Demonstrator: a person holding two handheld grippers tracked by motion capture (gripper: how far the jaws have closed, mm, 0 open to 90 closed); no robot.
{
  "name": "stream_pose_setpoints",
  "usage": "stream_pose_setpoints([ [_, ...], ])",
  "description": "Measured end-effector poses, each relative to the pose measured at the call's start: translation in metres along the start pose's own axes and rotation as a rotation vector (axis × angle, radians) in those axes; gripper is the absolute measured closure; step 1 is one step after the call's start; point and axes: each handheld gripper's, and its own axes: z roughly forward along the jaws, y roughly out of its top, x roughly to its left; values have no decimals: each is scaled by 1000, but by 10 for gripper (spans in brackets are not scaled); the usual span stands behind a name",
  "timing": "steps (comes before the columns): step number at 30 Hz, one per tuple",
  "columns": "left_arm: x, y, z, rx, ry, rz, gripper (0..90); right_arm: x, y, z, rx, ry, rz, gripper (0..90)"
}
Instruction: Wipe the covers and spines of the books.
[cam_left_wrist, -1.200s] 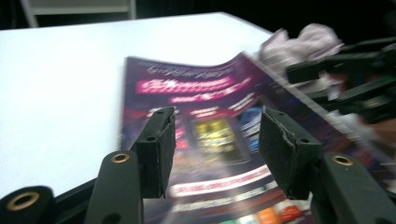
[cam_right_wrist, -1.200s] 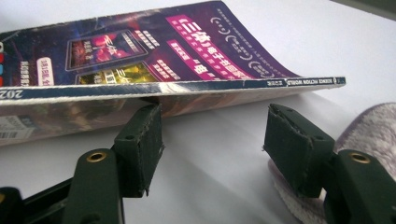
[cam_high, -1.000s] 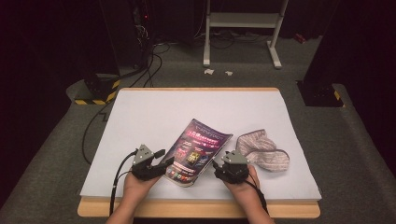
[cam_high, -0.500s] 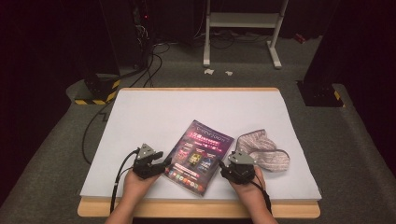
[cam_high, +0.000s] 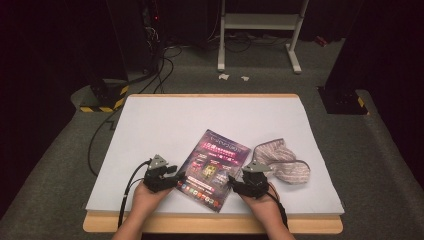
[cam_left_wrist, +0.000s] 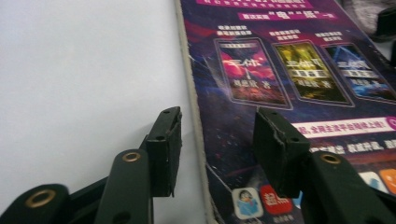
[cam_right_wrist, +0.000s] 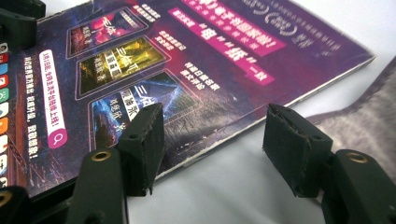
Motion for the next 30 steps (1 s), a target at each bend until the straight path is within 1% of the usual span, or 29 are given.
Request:
stream_pose_setpoints([
  [1,-1,-1,0,4,-14,3,547,-1,0,2,10,7,11,373],
  [3,-5,-2,-1,0,3,13,545,-2,0,5,28,24,26,365],
  [5,-7,-4,-3,2,5,14,541,-3,2,8,33,40,43,361],
  [10,-13,-7,-7,10,1,13,542,-2,7,12,38,23,46,351],
  [17,-27,-17,-16,20,3,19,542,-4,18,24,43,2,41,343],
  [19,-32,-19,-18,20,8,29,542,-7,22,29,44,1,42,343],
  [20,-34,-20,-18,23,5,27,542,-8,25,32,47,0,42,344],
  [21,-38,-21,-20,26,7,37,543,-9,27,34,48,1,39,344],
  [25,-45,-23,-22,30,6,51,545,-11,34,42,46,2,38,348],
  [28,-45,-23,-21,31,1,48,544,-11,35,43,46,-4,38,353],
  [30,-42,-22,-20,30,-9,41,545,-9,34,40,48,-2,26,354],
])
